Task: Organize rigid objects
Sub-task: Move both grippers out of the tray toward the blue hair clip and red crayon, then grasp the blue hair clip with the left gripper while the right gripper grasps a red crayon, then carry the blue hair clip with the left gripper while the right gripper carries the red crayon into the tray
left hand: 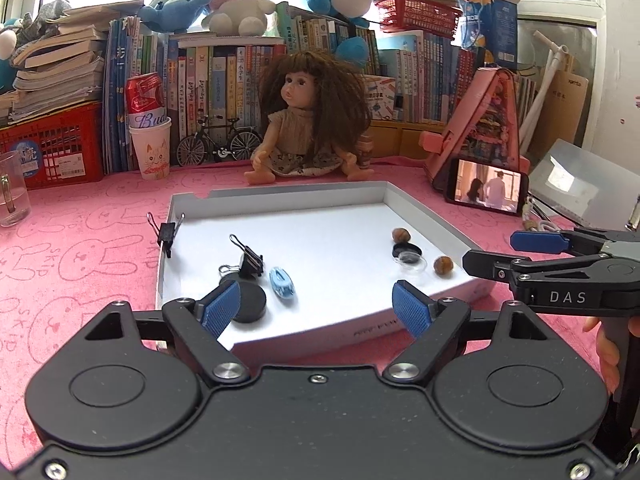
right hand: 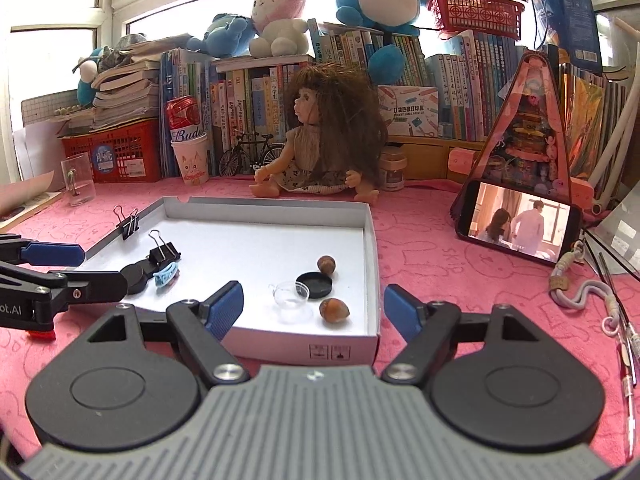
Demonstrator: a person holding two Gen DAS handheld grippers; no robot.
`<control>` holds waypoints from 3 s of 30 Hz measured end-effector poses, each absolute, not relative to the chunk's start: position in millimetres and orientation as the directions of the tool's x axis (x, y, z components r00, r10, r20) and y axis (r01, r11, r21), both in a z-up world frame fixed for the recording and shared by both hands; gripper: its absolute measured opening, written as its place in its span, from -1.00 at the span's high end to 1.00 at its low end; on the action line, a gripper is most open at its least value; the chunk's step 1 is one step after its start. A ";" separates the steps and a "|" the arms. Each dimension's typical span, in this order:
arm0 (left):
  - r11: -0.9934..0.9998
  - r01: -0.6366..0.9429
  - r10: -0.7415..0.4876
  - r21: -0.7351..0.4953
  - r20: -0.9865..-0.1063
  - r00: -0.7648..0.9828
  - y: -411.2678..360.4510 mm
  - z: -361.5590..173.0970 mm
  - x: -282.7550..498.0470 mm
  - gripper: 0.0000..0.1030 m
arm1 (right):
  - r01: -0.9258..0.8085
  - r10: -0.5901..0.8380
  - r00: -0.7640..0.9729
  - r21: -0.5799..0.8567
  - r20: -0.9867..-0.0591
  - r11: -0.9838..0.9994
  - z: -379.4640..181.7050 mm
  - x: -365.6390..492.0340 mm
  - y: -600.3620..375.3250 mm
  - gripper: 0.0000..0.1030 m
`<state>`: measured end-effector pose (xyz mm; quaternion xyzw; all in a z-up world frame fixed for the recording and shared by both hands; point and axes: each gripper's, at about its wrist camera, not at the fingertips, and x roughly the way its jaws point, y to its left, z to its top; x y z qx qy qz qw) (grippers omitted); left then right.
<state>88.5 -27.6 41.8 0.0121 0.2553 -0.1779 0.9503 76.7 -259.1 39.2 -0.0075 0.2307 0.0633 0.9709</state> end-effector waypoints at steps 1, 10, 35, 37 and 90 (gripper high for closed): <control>0.935 0.349 -0.336 -0.069 -0.492 0.803 -28.0 40.7 85.3 -0.59 | -0.131 0.121 0.886 0.008 -0.448 0.991 38.6 73.7 -259.0 -0.67; 0.918 0.389 -0.366 -0.070 -0.520 0.772 -30.5 30.2 63.0 -0.59 | -0.182 0.142 0.881 -0.046 -0.451 0.982 30.5 49.4 -253.5 -0.68; 0.905 0.416 -0.386 -0.085 -0.573 0.723 -32.0 10.3 31.3 -0.59 | -0.295 0.224 0.828 -0.061 -0.514 0.953 -1.2 24.3 -256.8 -0.70; 0.901 0.426 -0.394 -0.086 -0.574 0.718 -32.6 9.5 29.1 -0.59 | -0.305 0.232 0.822 -0.058 -0.520 0.951 -3.6 25.0 -256.6 -0.70; 0.913 0.397 -0.385 -0.090 -0.504 0.773 -23.0 34.9 48.6 0.69 | -0.277 0.215 0.847 -0.059 -0.487 0.959 18.9 34.4 -239.4 0.74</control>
